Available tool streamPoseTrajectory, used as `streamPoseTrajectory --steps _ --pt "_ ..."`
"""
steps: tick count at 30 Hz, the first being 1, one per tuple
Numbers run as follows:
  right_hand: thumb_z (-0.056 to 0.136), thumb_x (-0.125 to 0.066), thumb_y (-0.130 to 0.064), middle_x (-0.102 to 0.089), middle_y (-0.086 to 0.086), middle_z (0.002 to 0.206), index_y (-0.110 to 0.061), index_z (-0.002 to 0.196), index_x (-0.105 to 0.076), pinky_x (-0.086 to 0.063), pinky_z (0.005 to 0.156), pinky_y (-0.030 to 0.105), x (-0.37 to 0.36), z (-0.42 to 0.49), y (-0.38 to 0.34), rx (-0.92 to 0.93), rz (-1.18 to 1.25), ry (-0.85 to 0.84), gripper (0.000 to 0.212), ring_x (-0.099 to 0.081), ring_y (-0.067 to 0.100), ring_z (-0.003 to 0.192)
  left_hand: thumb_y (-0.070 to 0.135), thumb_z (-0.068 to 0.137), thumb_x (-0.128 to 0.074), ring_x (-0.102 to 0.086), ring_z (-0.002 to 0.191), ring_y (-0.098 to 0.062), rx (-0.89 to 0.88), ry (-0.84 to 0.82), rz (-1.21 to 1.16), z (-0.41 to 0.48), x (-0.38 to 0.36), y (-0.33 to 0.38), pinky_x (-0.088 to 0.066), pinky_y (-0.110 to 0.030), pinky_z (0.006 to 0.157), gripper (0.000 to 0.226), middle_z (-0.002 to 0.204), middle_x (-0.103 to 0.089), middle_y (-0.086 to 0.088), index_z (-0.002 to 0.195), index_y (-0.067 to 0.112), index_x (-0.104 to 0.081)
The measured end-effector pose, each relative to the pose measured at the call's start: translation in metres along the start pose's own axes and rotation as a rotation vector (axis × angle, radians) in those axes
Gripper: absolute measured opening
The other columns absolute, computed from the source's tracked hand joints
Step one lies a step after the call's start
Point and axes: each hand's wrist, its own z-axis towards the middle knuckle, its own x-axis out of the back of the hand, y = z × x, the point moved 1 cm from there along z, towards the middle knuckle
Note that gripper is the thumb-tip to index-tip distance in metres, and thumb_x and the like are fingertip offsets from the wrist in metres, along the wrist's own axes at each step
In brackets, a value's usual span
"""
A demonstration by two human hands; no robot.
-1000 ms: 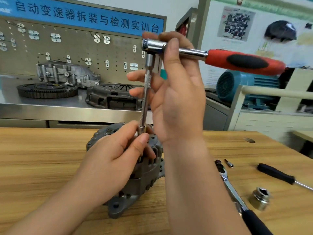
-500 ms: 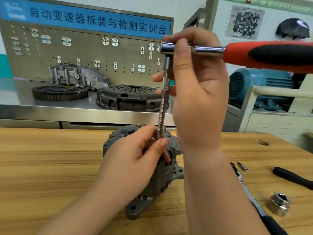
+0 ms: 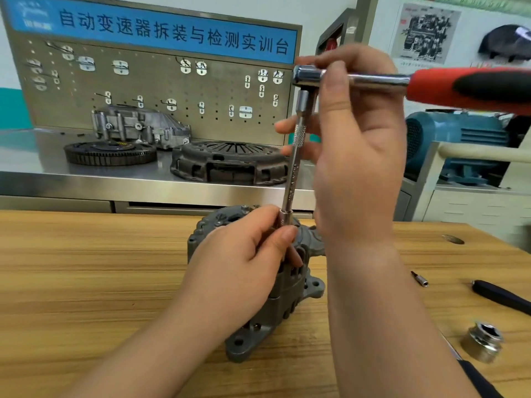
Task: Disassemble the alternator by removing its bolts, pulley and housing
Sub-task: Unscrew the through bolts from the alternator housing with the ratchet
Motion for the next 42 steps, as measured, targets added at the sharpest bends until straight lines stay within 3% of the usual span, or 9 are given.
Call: streamPoseTrajectory --steps 3,10,14,23,29,33,36,40,42 --pt "0.097 -0.047 -0.002 -0.054 -0.001 0.091 -0.012 0.101 -0.050 -0.052 0.059 0.041 -0.0034 -0.0020 0.0004 0.256 -0.277 -0.034 0.011 -0.055 0.017 0.069 0.050 0.082 -0.037 -0.062 0.074 -0.004 0.006 0.015 0.009 -0.0004 -0.0003 0.0011 -0.056 -0.043 0.066 0.033 0.084 -0.064 0.034 0.092 0.030 -0.062" --pt "0.104 -0.033 -0.023 -0.065 -0.001 0.103 -0.021 0.099 -0.051 -0.048 0.050 0.024 -0.0049 -0.0028 0.0002 -0.365 0.500 -0.020 0.019 -0.062 0.017 0.056 0.046 0.092 -0.037 -0.061 0.065 -0.013 -0.057 0.030 -0.014 -0.0010 -0.0007 -0.0028 -0.051 -0.047 0.064 0.027 0.070 -0.065 0.014 0.082 0.029 -0.055" --pt "0.103 -0.031 -0.029 -0.068 -0.004 0.100 -0.024 0.096 -0.052 -0.049 0.051 0.022 -0.0008 -0.0010 0.0018 -0.481 0.691 -0.038 0.022 -0.062 0.015 0.056 0.039 0.097 -0.040 -0.065 0.073 -0.015 -0.038 -0.017 -0.025 0.0002 0.0001 -0.0029 -0.051 -0.047 0.072 0.028 0.075 -0.070 0.017 0.084 0.023 -0.059" --pt "0.098 -0.045 -0.005 -0.056 0.005 0.098 -0.010 0.101 -0.050 -0.054 0.057 0.029 -0.0053 -0.0029 -0.0004 0.117 -0.160 -0.032 0.008 -0.060 0.015 0.069 0.048 0.081 -0.039 -0.064 0.075 -0.005 0.004 -0.006 -0.031 0.0004 0.0002 0.0017 -0.055 -0.046 0.072 0.037 0.084 -0.068 0.027 0.095 0.024 -0.063" --pt "0.103 -0.034 -0.023 -0.059 0.004 0.118 -0.022 0.099 -0.052 -0.049 0.048 0.023 -0.0074 -0.0034 -0.0004 -0.383 0.492 -0.031 0.018 -0.062 0.016 0.055 0.045 0.095 -0.036 -0.060 0.064 -0.012 -0.056 0.006 -0.030 -0.0011 0.0001 -0.0001 -0.052 -0.048 0.064 0.029 0.070 -0.064 0.021 0.083 0.029 -0.057" --pt "0.103 -0.031 -0.029 -0.066 -0.002 0.103 -0.024 0.100 -0.052 -0.049 0.051 0.023 -0.0041 -0.0011 0.0010 -0.501 0.708 -0.087 0.022 -0.062 0.015 0.056 0.040 0.092 -0.038 -0.063 0.072 -0.011 -0.046 -0.028 -0.033 0.0003 0.0007 -0.0010 -0.052 -0.049 0.071 0.026 0.072 -0.066 0.019 0.084 0.028 -0.059" --pt "0.103 -0.034 -0.024 -0.065 -0.002 0.103 -0.020 0.101 -0.051 -0.049 0.050 0.024 -0.0050 -0.0022 0.0010 -0.421 0.558 -0.045 0.018 -0.062 0.015 0.057 0.044 0.089 -0.038 -0.065 0.071 -0.014 -0.023 -0.033 -0.028 0.0002 0.0011 -0.0008 -0.053 -0.049 0.071 0.033 0.074 -0.069 0.020 0.085 0.020 -0.061" --pt "0.099 -0.046 -0.007 -0.056 -0.003 0.094 -0.013 0.099 -0.052 -0.054 0.053 0.039 -0.0048 -0.0018 -0.0018 0.059 -0.099 -0.008 0.009 -0.057 0.012 0.061 0.045 0.093 -0.038 -0.064 0.079 -0.003 0.008 -0.015 -0.039 0.0007 -0.0007 -0.0030 -0.054 -0.047 0.074 0.030 0.084 -0.069 0.025 0.093 0.029 -0.062" --pt "0.098 -0.048 -0.004 -0.055 -0.003 0.092 -0.010 0.099 -0.051 -0.052 0.053 0.043 -0.0063 -0.0041 -0.0013 0.153 -0.203 -0.027 0.007 -0.054 0.016 0.062 0.045 0.088 -0.039 -0.064 0.084 0.000 0.010 0.001 -0.042 0.0007 -0.0012 -0.0040 -0.054 -0.046 0.077 0.024 0.088 -0.069 0.027 0.096 0.035 -0.060"
